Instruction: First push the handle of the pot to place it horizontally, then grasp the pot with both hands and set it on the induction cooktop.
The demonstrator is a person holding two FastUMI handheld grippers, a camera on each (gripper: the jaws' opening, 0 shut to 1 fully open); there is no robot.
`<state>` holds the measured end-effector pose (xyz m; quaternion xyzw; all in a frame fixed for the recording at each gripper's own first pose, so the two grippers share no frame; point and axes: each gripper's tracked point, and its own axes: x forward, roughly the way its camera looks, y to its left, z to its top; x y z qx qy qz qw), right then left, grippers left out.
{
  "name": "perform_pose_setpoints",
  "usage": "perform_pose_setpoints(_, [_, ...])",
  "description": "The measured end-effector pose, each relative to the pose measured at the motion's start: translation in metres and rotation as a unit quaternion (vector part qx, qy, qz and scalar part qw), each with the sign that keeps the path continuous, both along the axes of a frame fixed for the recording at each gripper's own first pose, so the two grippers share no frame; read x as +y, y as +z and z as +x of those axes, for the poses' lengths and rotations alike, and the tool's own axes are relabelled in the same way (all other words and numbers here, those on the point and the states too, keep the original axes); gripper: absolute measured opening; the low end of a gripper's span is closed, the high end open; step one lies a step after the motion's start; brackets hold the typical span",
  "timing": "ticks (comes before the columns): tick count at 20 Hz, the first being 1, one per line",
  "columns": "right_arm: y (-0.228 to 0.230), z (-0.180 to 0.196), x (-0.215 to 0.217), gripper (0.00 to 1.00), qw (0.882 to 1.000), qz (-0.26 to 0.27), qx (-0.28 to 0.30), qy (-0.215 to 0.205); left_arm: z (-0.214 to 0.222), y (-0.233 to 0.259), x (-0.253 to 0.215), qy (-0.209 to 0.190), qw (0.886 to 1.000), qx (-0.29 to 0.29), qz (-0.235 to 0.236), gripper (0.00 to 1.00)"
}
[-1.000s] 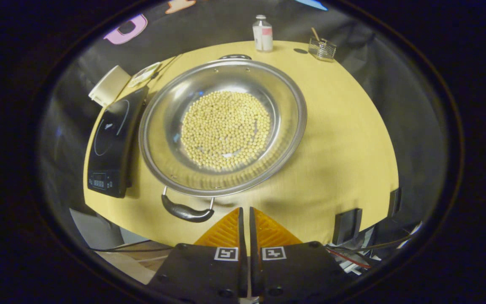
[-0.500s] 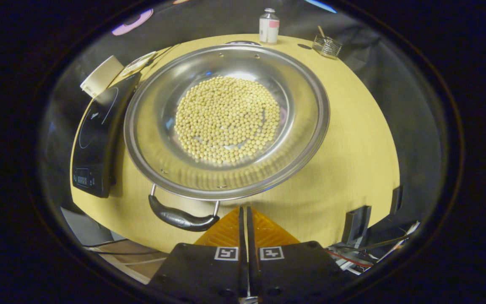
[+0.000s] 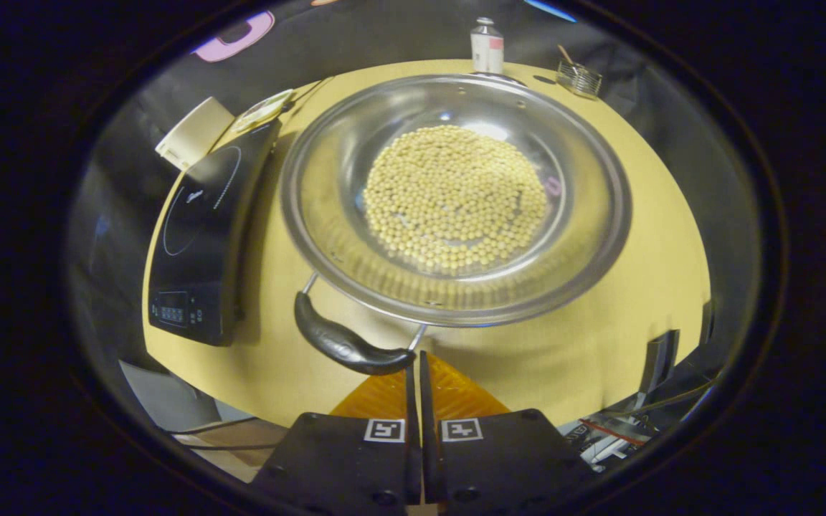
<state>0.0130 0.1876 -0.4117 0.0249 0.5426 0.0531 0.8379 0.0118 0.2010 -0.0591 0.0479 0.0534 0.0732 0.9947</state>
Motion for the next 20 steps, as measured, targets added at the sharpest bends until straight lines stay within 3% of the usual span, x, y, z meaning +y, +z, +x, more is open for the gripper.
perform_pose_setpoints(3, [0.001, 0.006, 0.018, 0.0, 1.0, 0.008, -0.007, 0.003, -0.004, -0.003, 0.005, -0.002, 1.0, 0.003, -0.001, 0.92])
perform_pose_setpoints(4, [0.002, 0.009, 0.023, 0.04, 1.0, 0.01, -0.01, 0.005, -0.004, -0.004, 0.006, -0.002, 1.0, 0.004, -0.001, 0.93])
perform_pose_setpoints(5, [0.001, 0.01, 0.026, 0.0, 1.0, 0.011, -0.013, 0.007, -0.006, -0.006, 0.009, -0.001, 1.0, 0.006, -0.002, 0.96])
perform_pose_setpoints(6, [0.003, 0.015, 0.031, 0.0, 1.0, 0.013, -0.017, 0.008, -0.007, -0.007, 0.011, -0.001, 1.0, 0.007, -0.004, 0.92])
perform_pose_setpoints(12, [0.006, 0.037, 0.062, 0.0, 0.999, 0.029, -0.033, 0.007, -0.013, -0.014, 0.022, 0.005, 1.0, 0.013, -0.007, 0.96])
perform_pose_setpoints(13, [0.006, 0.044, 0.07, 0.0, 0.999, 0.034, -0.036, 0.005, -0.014, -0.015, 0.025, 0.005, 1.0, 0.016, -0.007, 0.92])
perform_pose_setpoints(16, [0.009, 0.059, 0.087, 0.0, 0.998, 0.055, -0.042, -0.011, -0.016, -0.019, 0.03, 0.009, 1.0, 0.02, -0.01, 0.96])
perform_pose_setpoints(17, [0.009, 0.066, 0.092, 0.05, 0.997, 0.058, -0.045, -0.016, -0.016, -0.021, 0.031, 0.01, 1.0, 0.02, -0.013, 0.96])
perform_pose_setpoints(18, [0.01, 0.072, 0.097, 0.0, 0.997, 0.061, -0.048, -0.021, -0.016, -0.022, 0.033, 0.011, 1.0, 0.021, -0.015, 0.96])
perform_pose_setpoints(20, [0.012, 0.084, 0.106, 0.0, 0.996, 0.065, -0.055, -0.031, -0.017, -0.024, 0.035, 0.015, 0.999, 0.023, -0.019, 0.96])
